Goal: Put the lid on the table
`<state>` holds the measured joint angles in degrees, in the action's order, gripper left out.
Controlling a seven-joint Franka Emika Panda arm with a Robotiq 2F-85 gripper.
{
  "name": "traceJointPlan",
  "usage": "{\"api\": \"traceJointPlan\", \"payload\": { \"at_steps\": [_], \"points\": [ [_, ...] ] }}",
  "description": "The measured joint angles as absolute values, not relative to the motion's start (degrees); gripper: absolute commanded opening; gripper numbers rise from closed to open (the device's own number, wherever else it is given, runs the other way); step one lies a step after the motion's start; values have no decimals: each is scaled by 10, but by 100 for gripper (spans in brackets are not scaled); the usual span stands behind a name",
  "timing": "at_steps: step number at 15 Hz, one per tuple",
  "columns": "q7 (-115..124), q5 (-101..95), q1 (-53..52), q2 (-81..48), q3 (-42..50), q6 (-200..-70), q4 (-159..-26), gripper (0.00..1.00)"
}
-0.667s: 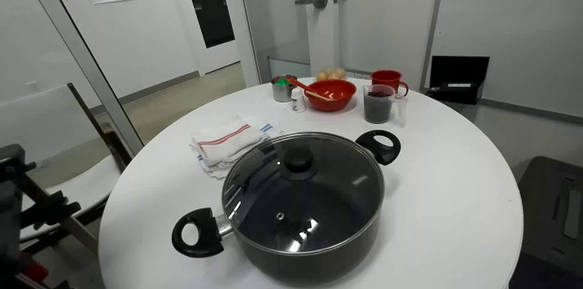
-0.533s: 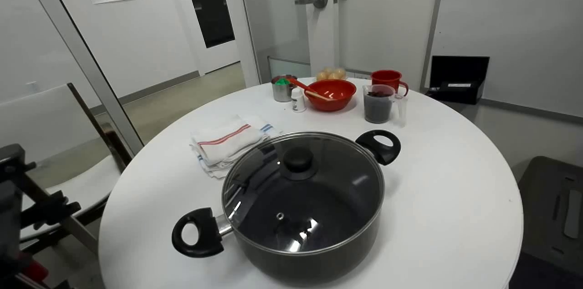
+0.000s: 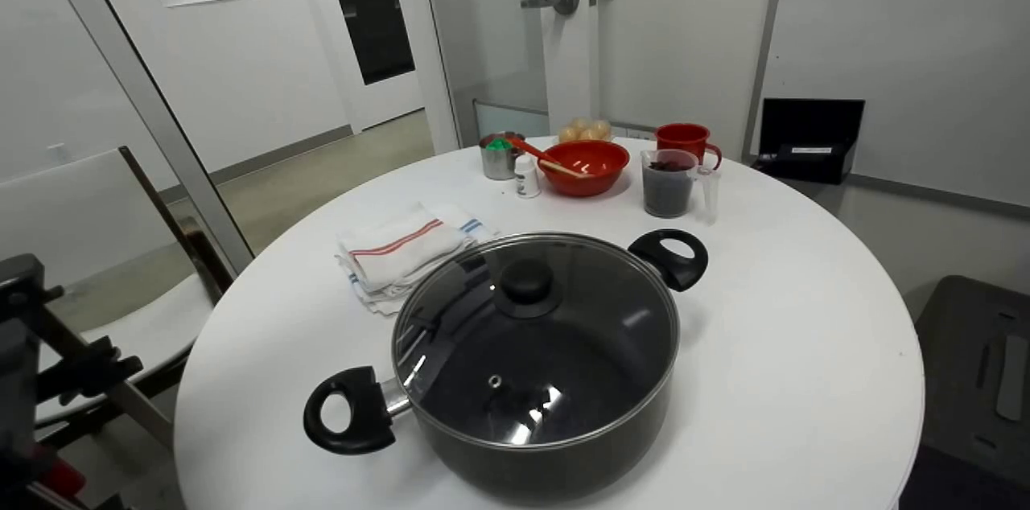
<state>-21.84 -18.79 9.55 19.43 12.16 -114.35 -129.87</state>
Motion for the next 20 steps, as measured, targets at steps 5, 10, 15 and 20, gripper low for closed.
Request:
{"api": "traceJointPlan", "payload": {
  "at_steps": [5,10,15,20],
  "points": [
    [-224,-184,90,172,122,-1186,-1302,100],
    [-263,-145,88,109,128,-1269,-1305,100],
    [-336,-39,88,25,133,-1354,-1304,100],
    [-399,58,95,-52,125,-1382,-1291,100]
  ]
}}
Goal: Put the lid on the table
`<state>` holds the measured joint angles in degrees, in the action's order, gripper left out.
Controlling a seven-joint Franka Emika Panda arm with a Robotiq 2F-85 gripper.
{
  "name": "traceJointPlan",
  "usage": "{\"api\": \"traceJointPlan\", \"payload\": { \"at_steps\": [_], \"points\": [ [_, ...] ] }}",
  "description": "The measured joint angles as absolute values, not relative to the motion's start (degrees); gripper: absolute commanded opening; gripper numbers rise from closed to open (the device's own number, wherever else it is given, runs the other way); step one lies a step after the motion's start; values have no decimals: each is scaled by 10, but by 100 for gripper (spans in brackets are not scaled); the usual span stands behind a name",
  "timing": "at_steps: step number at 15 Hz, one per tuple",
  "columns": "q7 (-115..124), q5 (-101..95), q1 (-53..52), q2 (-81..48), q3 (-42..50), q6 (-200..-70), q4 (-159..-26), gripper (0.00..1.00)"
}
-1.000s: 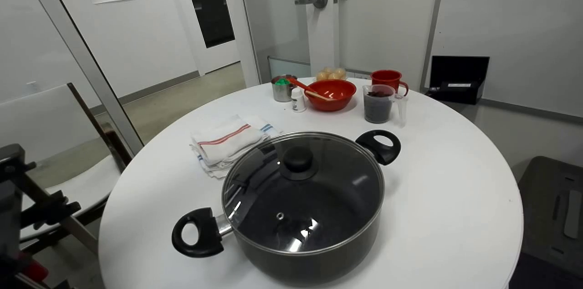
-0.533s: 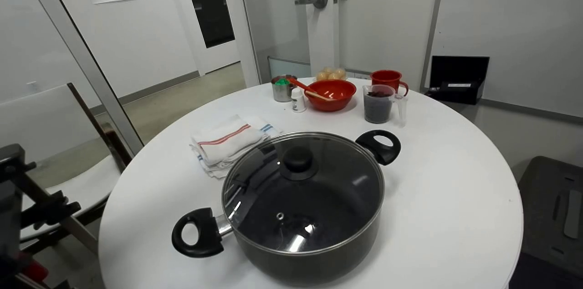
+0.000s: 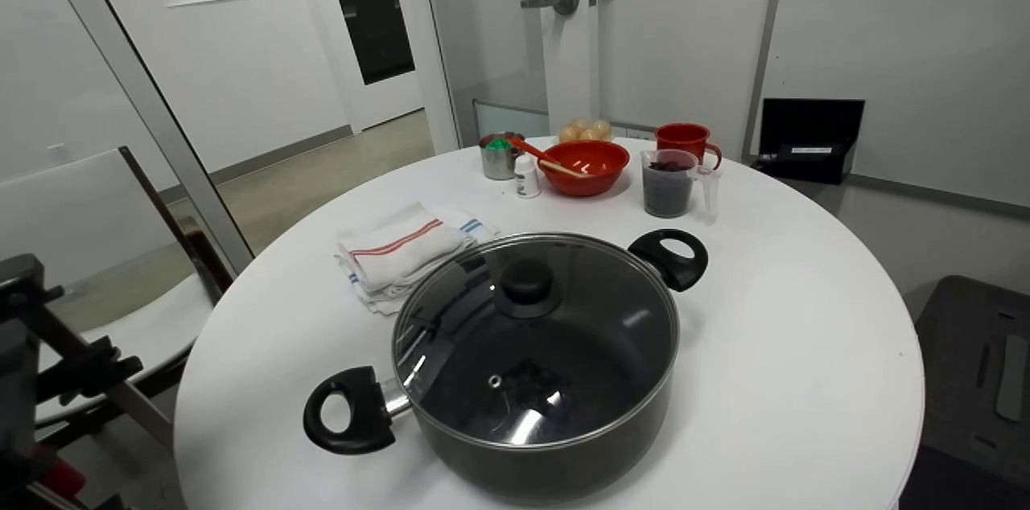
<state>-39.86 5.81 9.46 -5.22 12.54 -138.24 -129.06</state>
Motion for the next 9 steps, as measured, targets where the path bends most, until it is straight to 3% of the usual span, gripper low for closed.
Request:
{"api": "traceJointPlan", "payload": {
  "at_steps": [9],
  "points": [
    [-399,92,124,-172,90,-1384,-1228,100]
  ]
}}
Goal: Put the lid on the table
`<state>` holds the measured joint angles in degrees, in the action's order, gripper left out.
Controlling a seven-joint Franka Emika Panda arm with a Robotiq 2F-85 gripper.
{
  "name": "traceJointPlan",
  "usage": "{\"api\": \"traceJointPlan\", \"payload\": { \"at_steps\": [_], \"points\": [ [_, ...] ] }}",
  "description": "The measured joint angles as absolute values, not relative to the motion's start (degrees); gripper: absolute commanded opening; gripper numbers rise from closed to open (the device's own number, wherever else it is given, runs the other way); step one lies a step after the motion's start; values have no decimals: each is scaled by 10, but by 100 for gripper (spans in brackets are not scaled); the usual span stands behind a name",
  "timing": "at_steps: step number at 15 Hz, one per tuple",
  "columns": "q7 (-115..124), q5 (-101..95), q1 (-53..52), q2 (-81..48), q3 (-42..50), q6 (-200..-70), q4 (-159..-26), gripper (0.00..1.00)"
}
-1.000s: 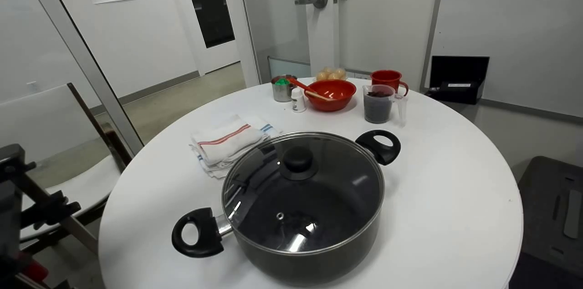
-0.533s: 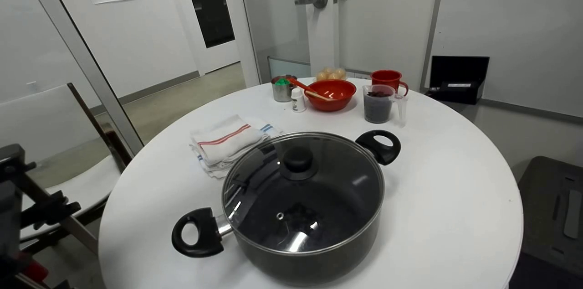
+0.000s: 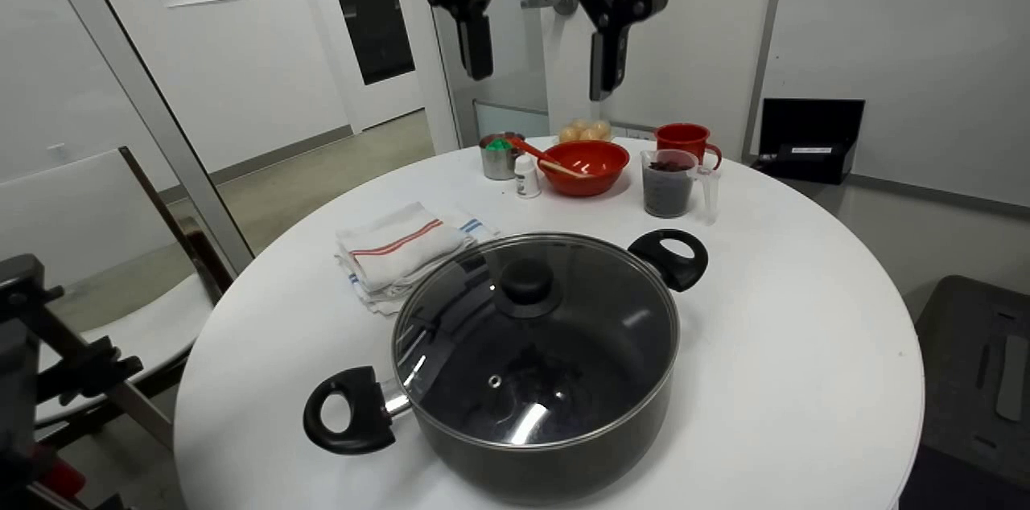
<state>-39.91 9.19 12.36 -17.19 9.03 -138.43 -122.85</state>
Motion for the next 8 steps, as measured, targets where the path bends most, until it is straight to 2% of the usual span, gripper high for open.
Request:
{"api": "traceJointPlan", "payload": {
  "at_steps": [8],
  "points": [
    [-317,60,128,-275,76,-1421,-1175,100]
  ]
}}
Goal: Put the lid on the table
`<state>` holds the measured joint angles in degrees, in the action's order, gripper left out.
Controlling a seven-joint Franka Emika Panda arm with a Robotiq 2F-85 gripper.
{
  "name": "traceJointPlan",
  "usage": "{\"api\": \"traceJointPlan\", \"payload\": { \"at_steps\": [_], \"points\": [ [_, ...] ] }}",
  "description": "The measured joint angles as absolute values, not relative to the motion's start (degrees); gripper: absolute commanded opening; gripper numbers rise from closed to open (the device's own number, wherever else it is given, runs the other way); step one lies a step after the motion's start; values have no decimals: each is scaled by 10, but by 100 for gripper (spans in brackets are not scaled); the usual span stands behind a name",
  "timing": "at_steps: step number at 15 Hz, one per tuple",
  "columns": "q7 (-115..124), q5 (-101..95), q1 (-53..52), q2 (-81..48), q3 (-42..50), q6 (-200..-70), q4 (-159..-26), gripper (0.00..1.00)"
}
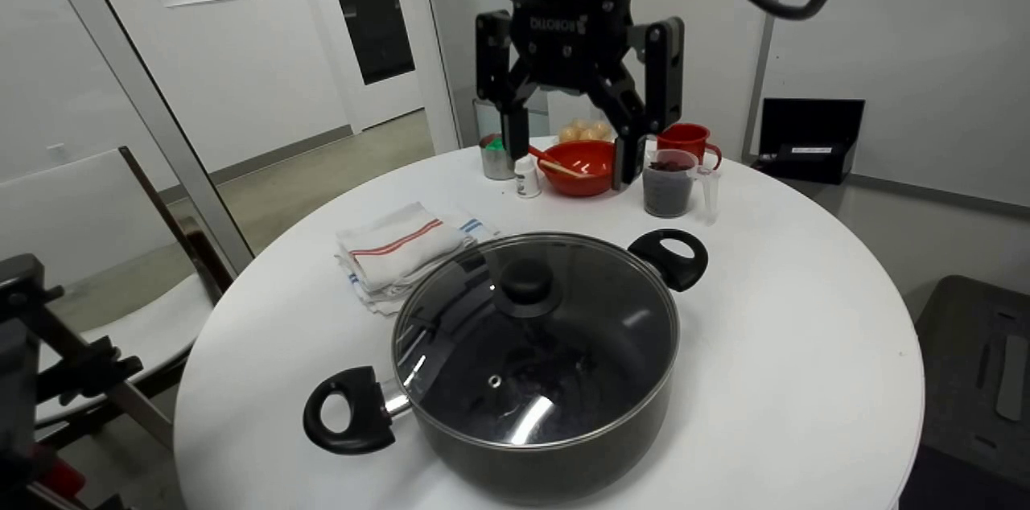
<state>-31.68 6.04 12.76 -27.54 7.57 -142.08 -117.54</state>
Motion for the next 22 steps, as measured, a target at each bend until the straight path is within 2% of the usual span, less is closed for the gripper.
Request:
{"api": "traceJointPlan", "payload": {
  "at_steps": [18,19,20,22],
  "points": [
    [-159,33,129,-382,48,-1451,-1165,100],
    [-151,33,129,-385,48,-1454,-1166,75],
    [-144,33,130,-387,49,-1457,-1167,74],
    [-132,32,130,-389,53,-1464,-1168,59]
  ]
}}
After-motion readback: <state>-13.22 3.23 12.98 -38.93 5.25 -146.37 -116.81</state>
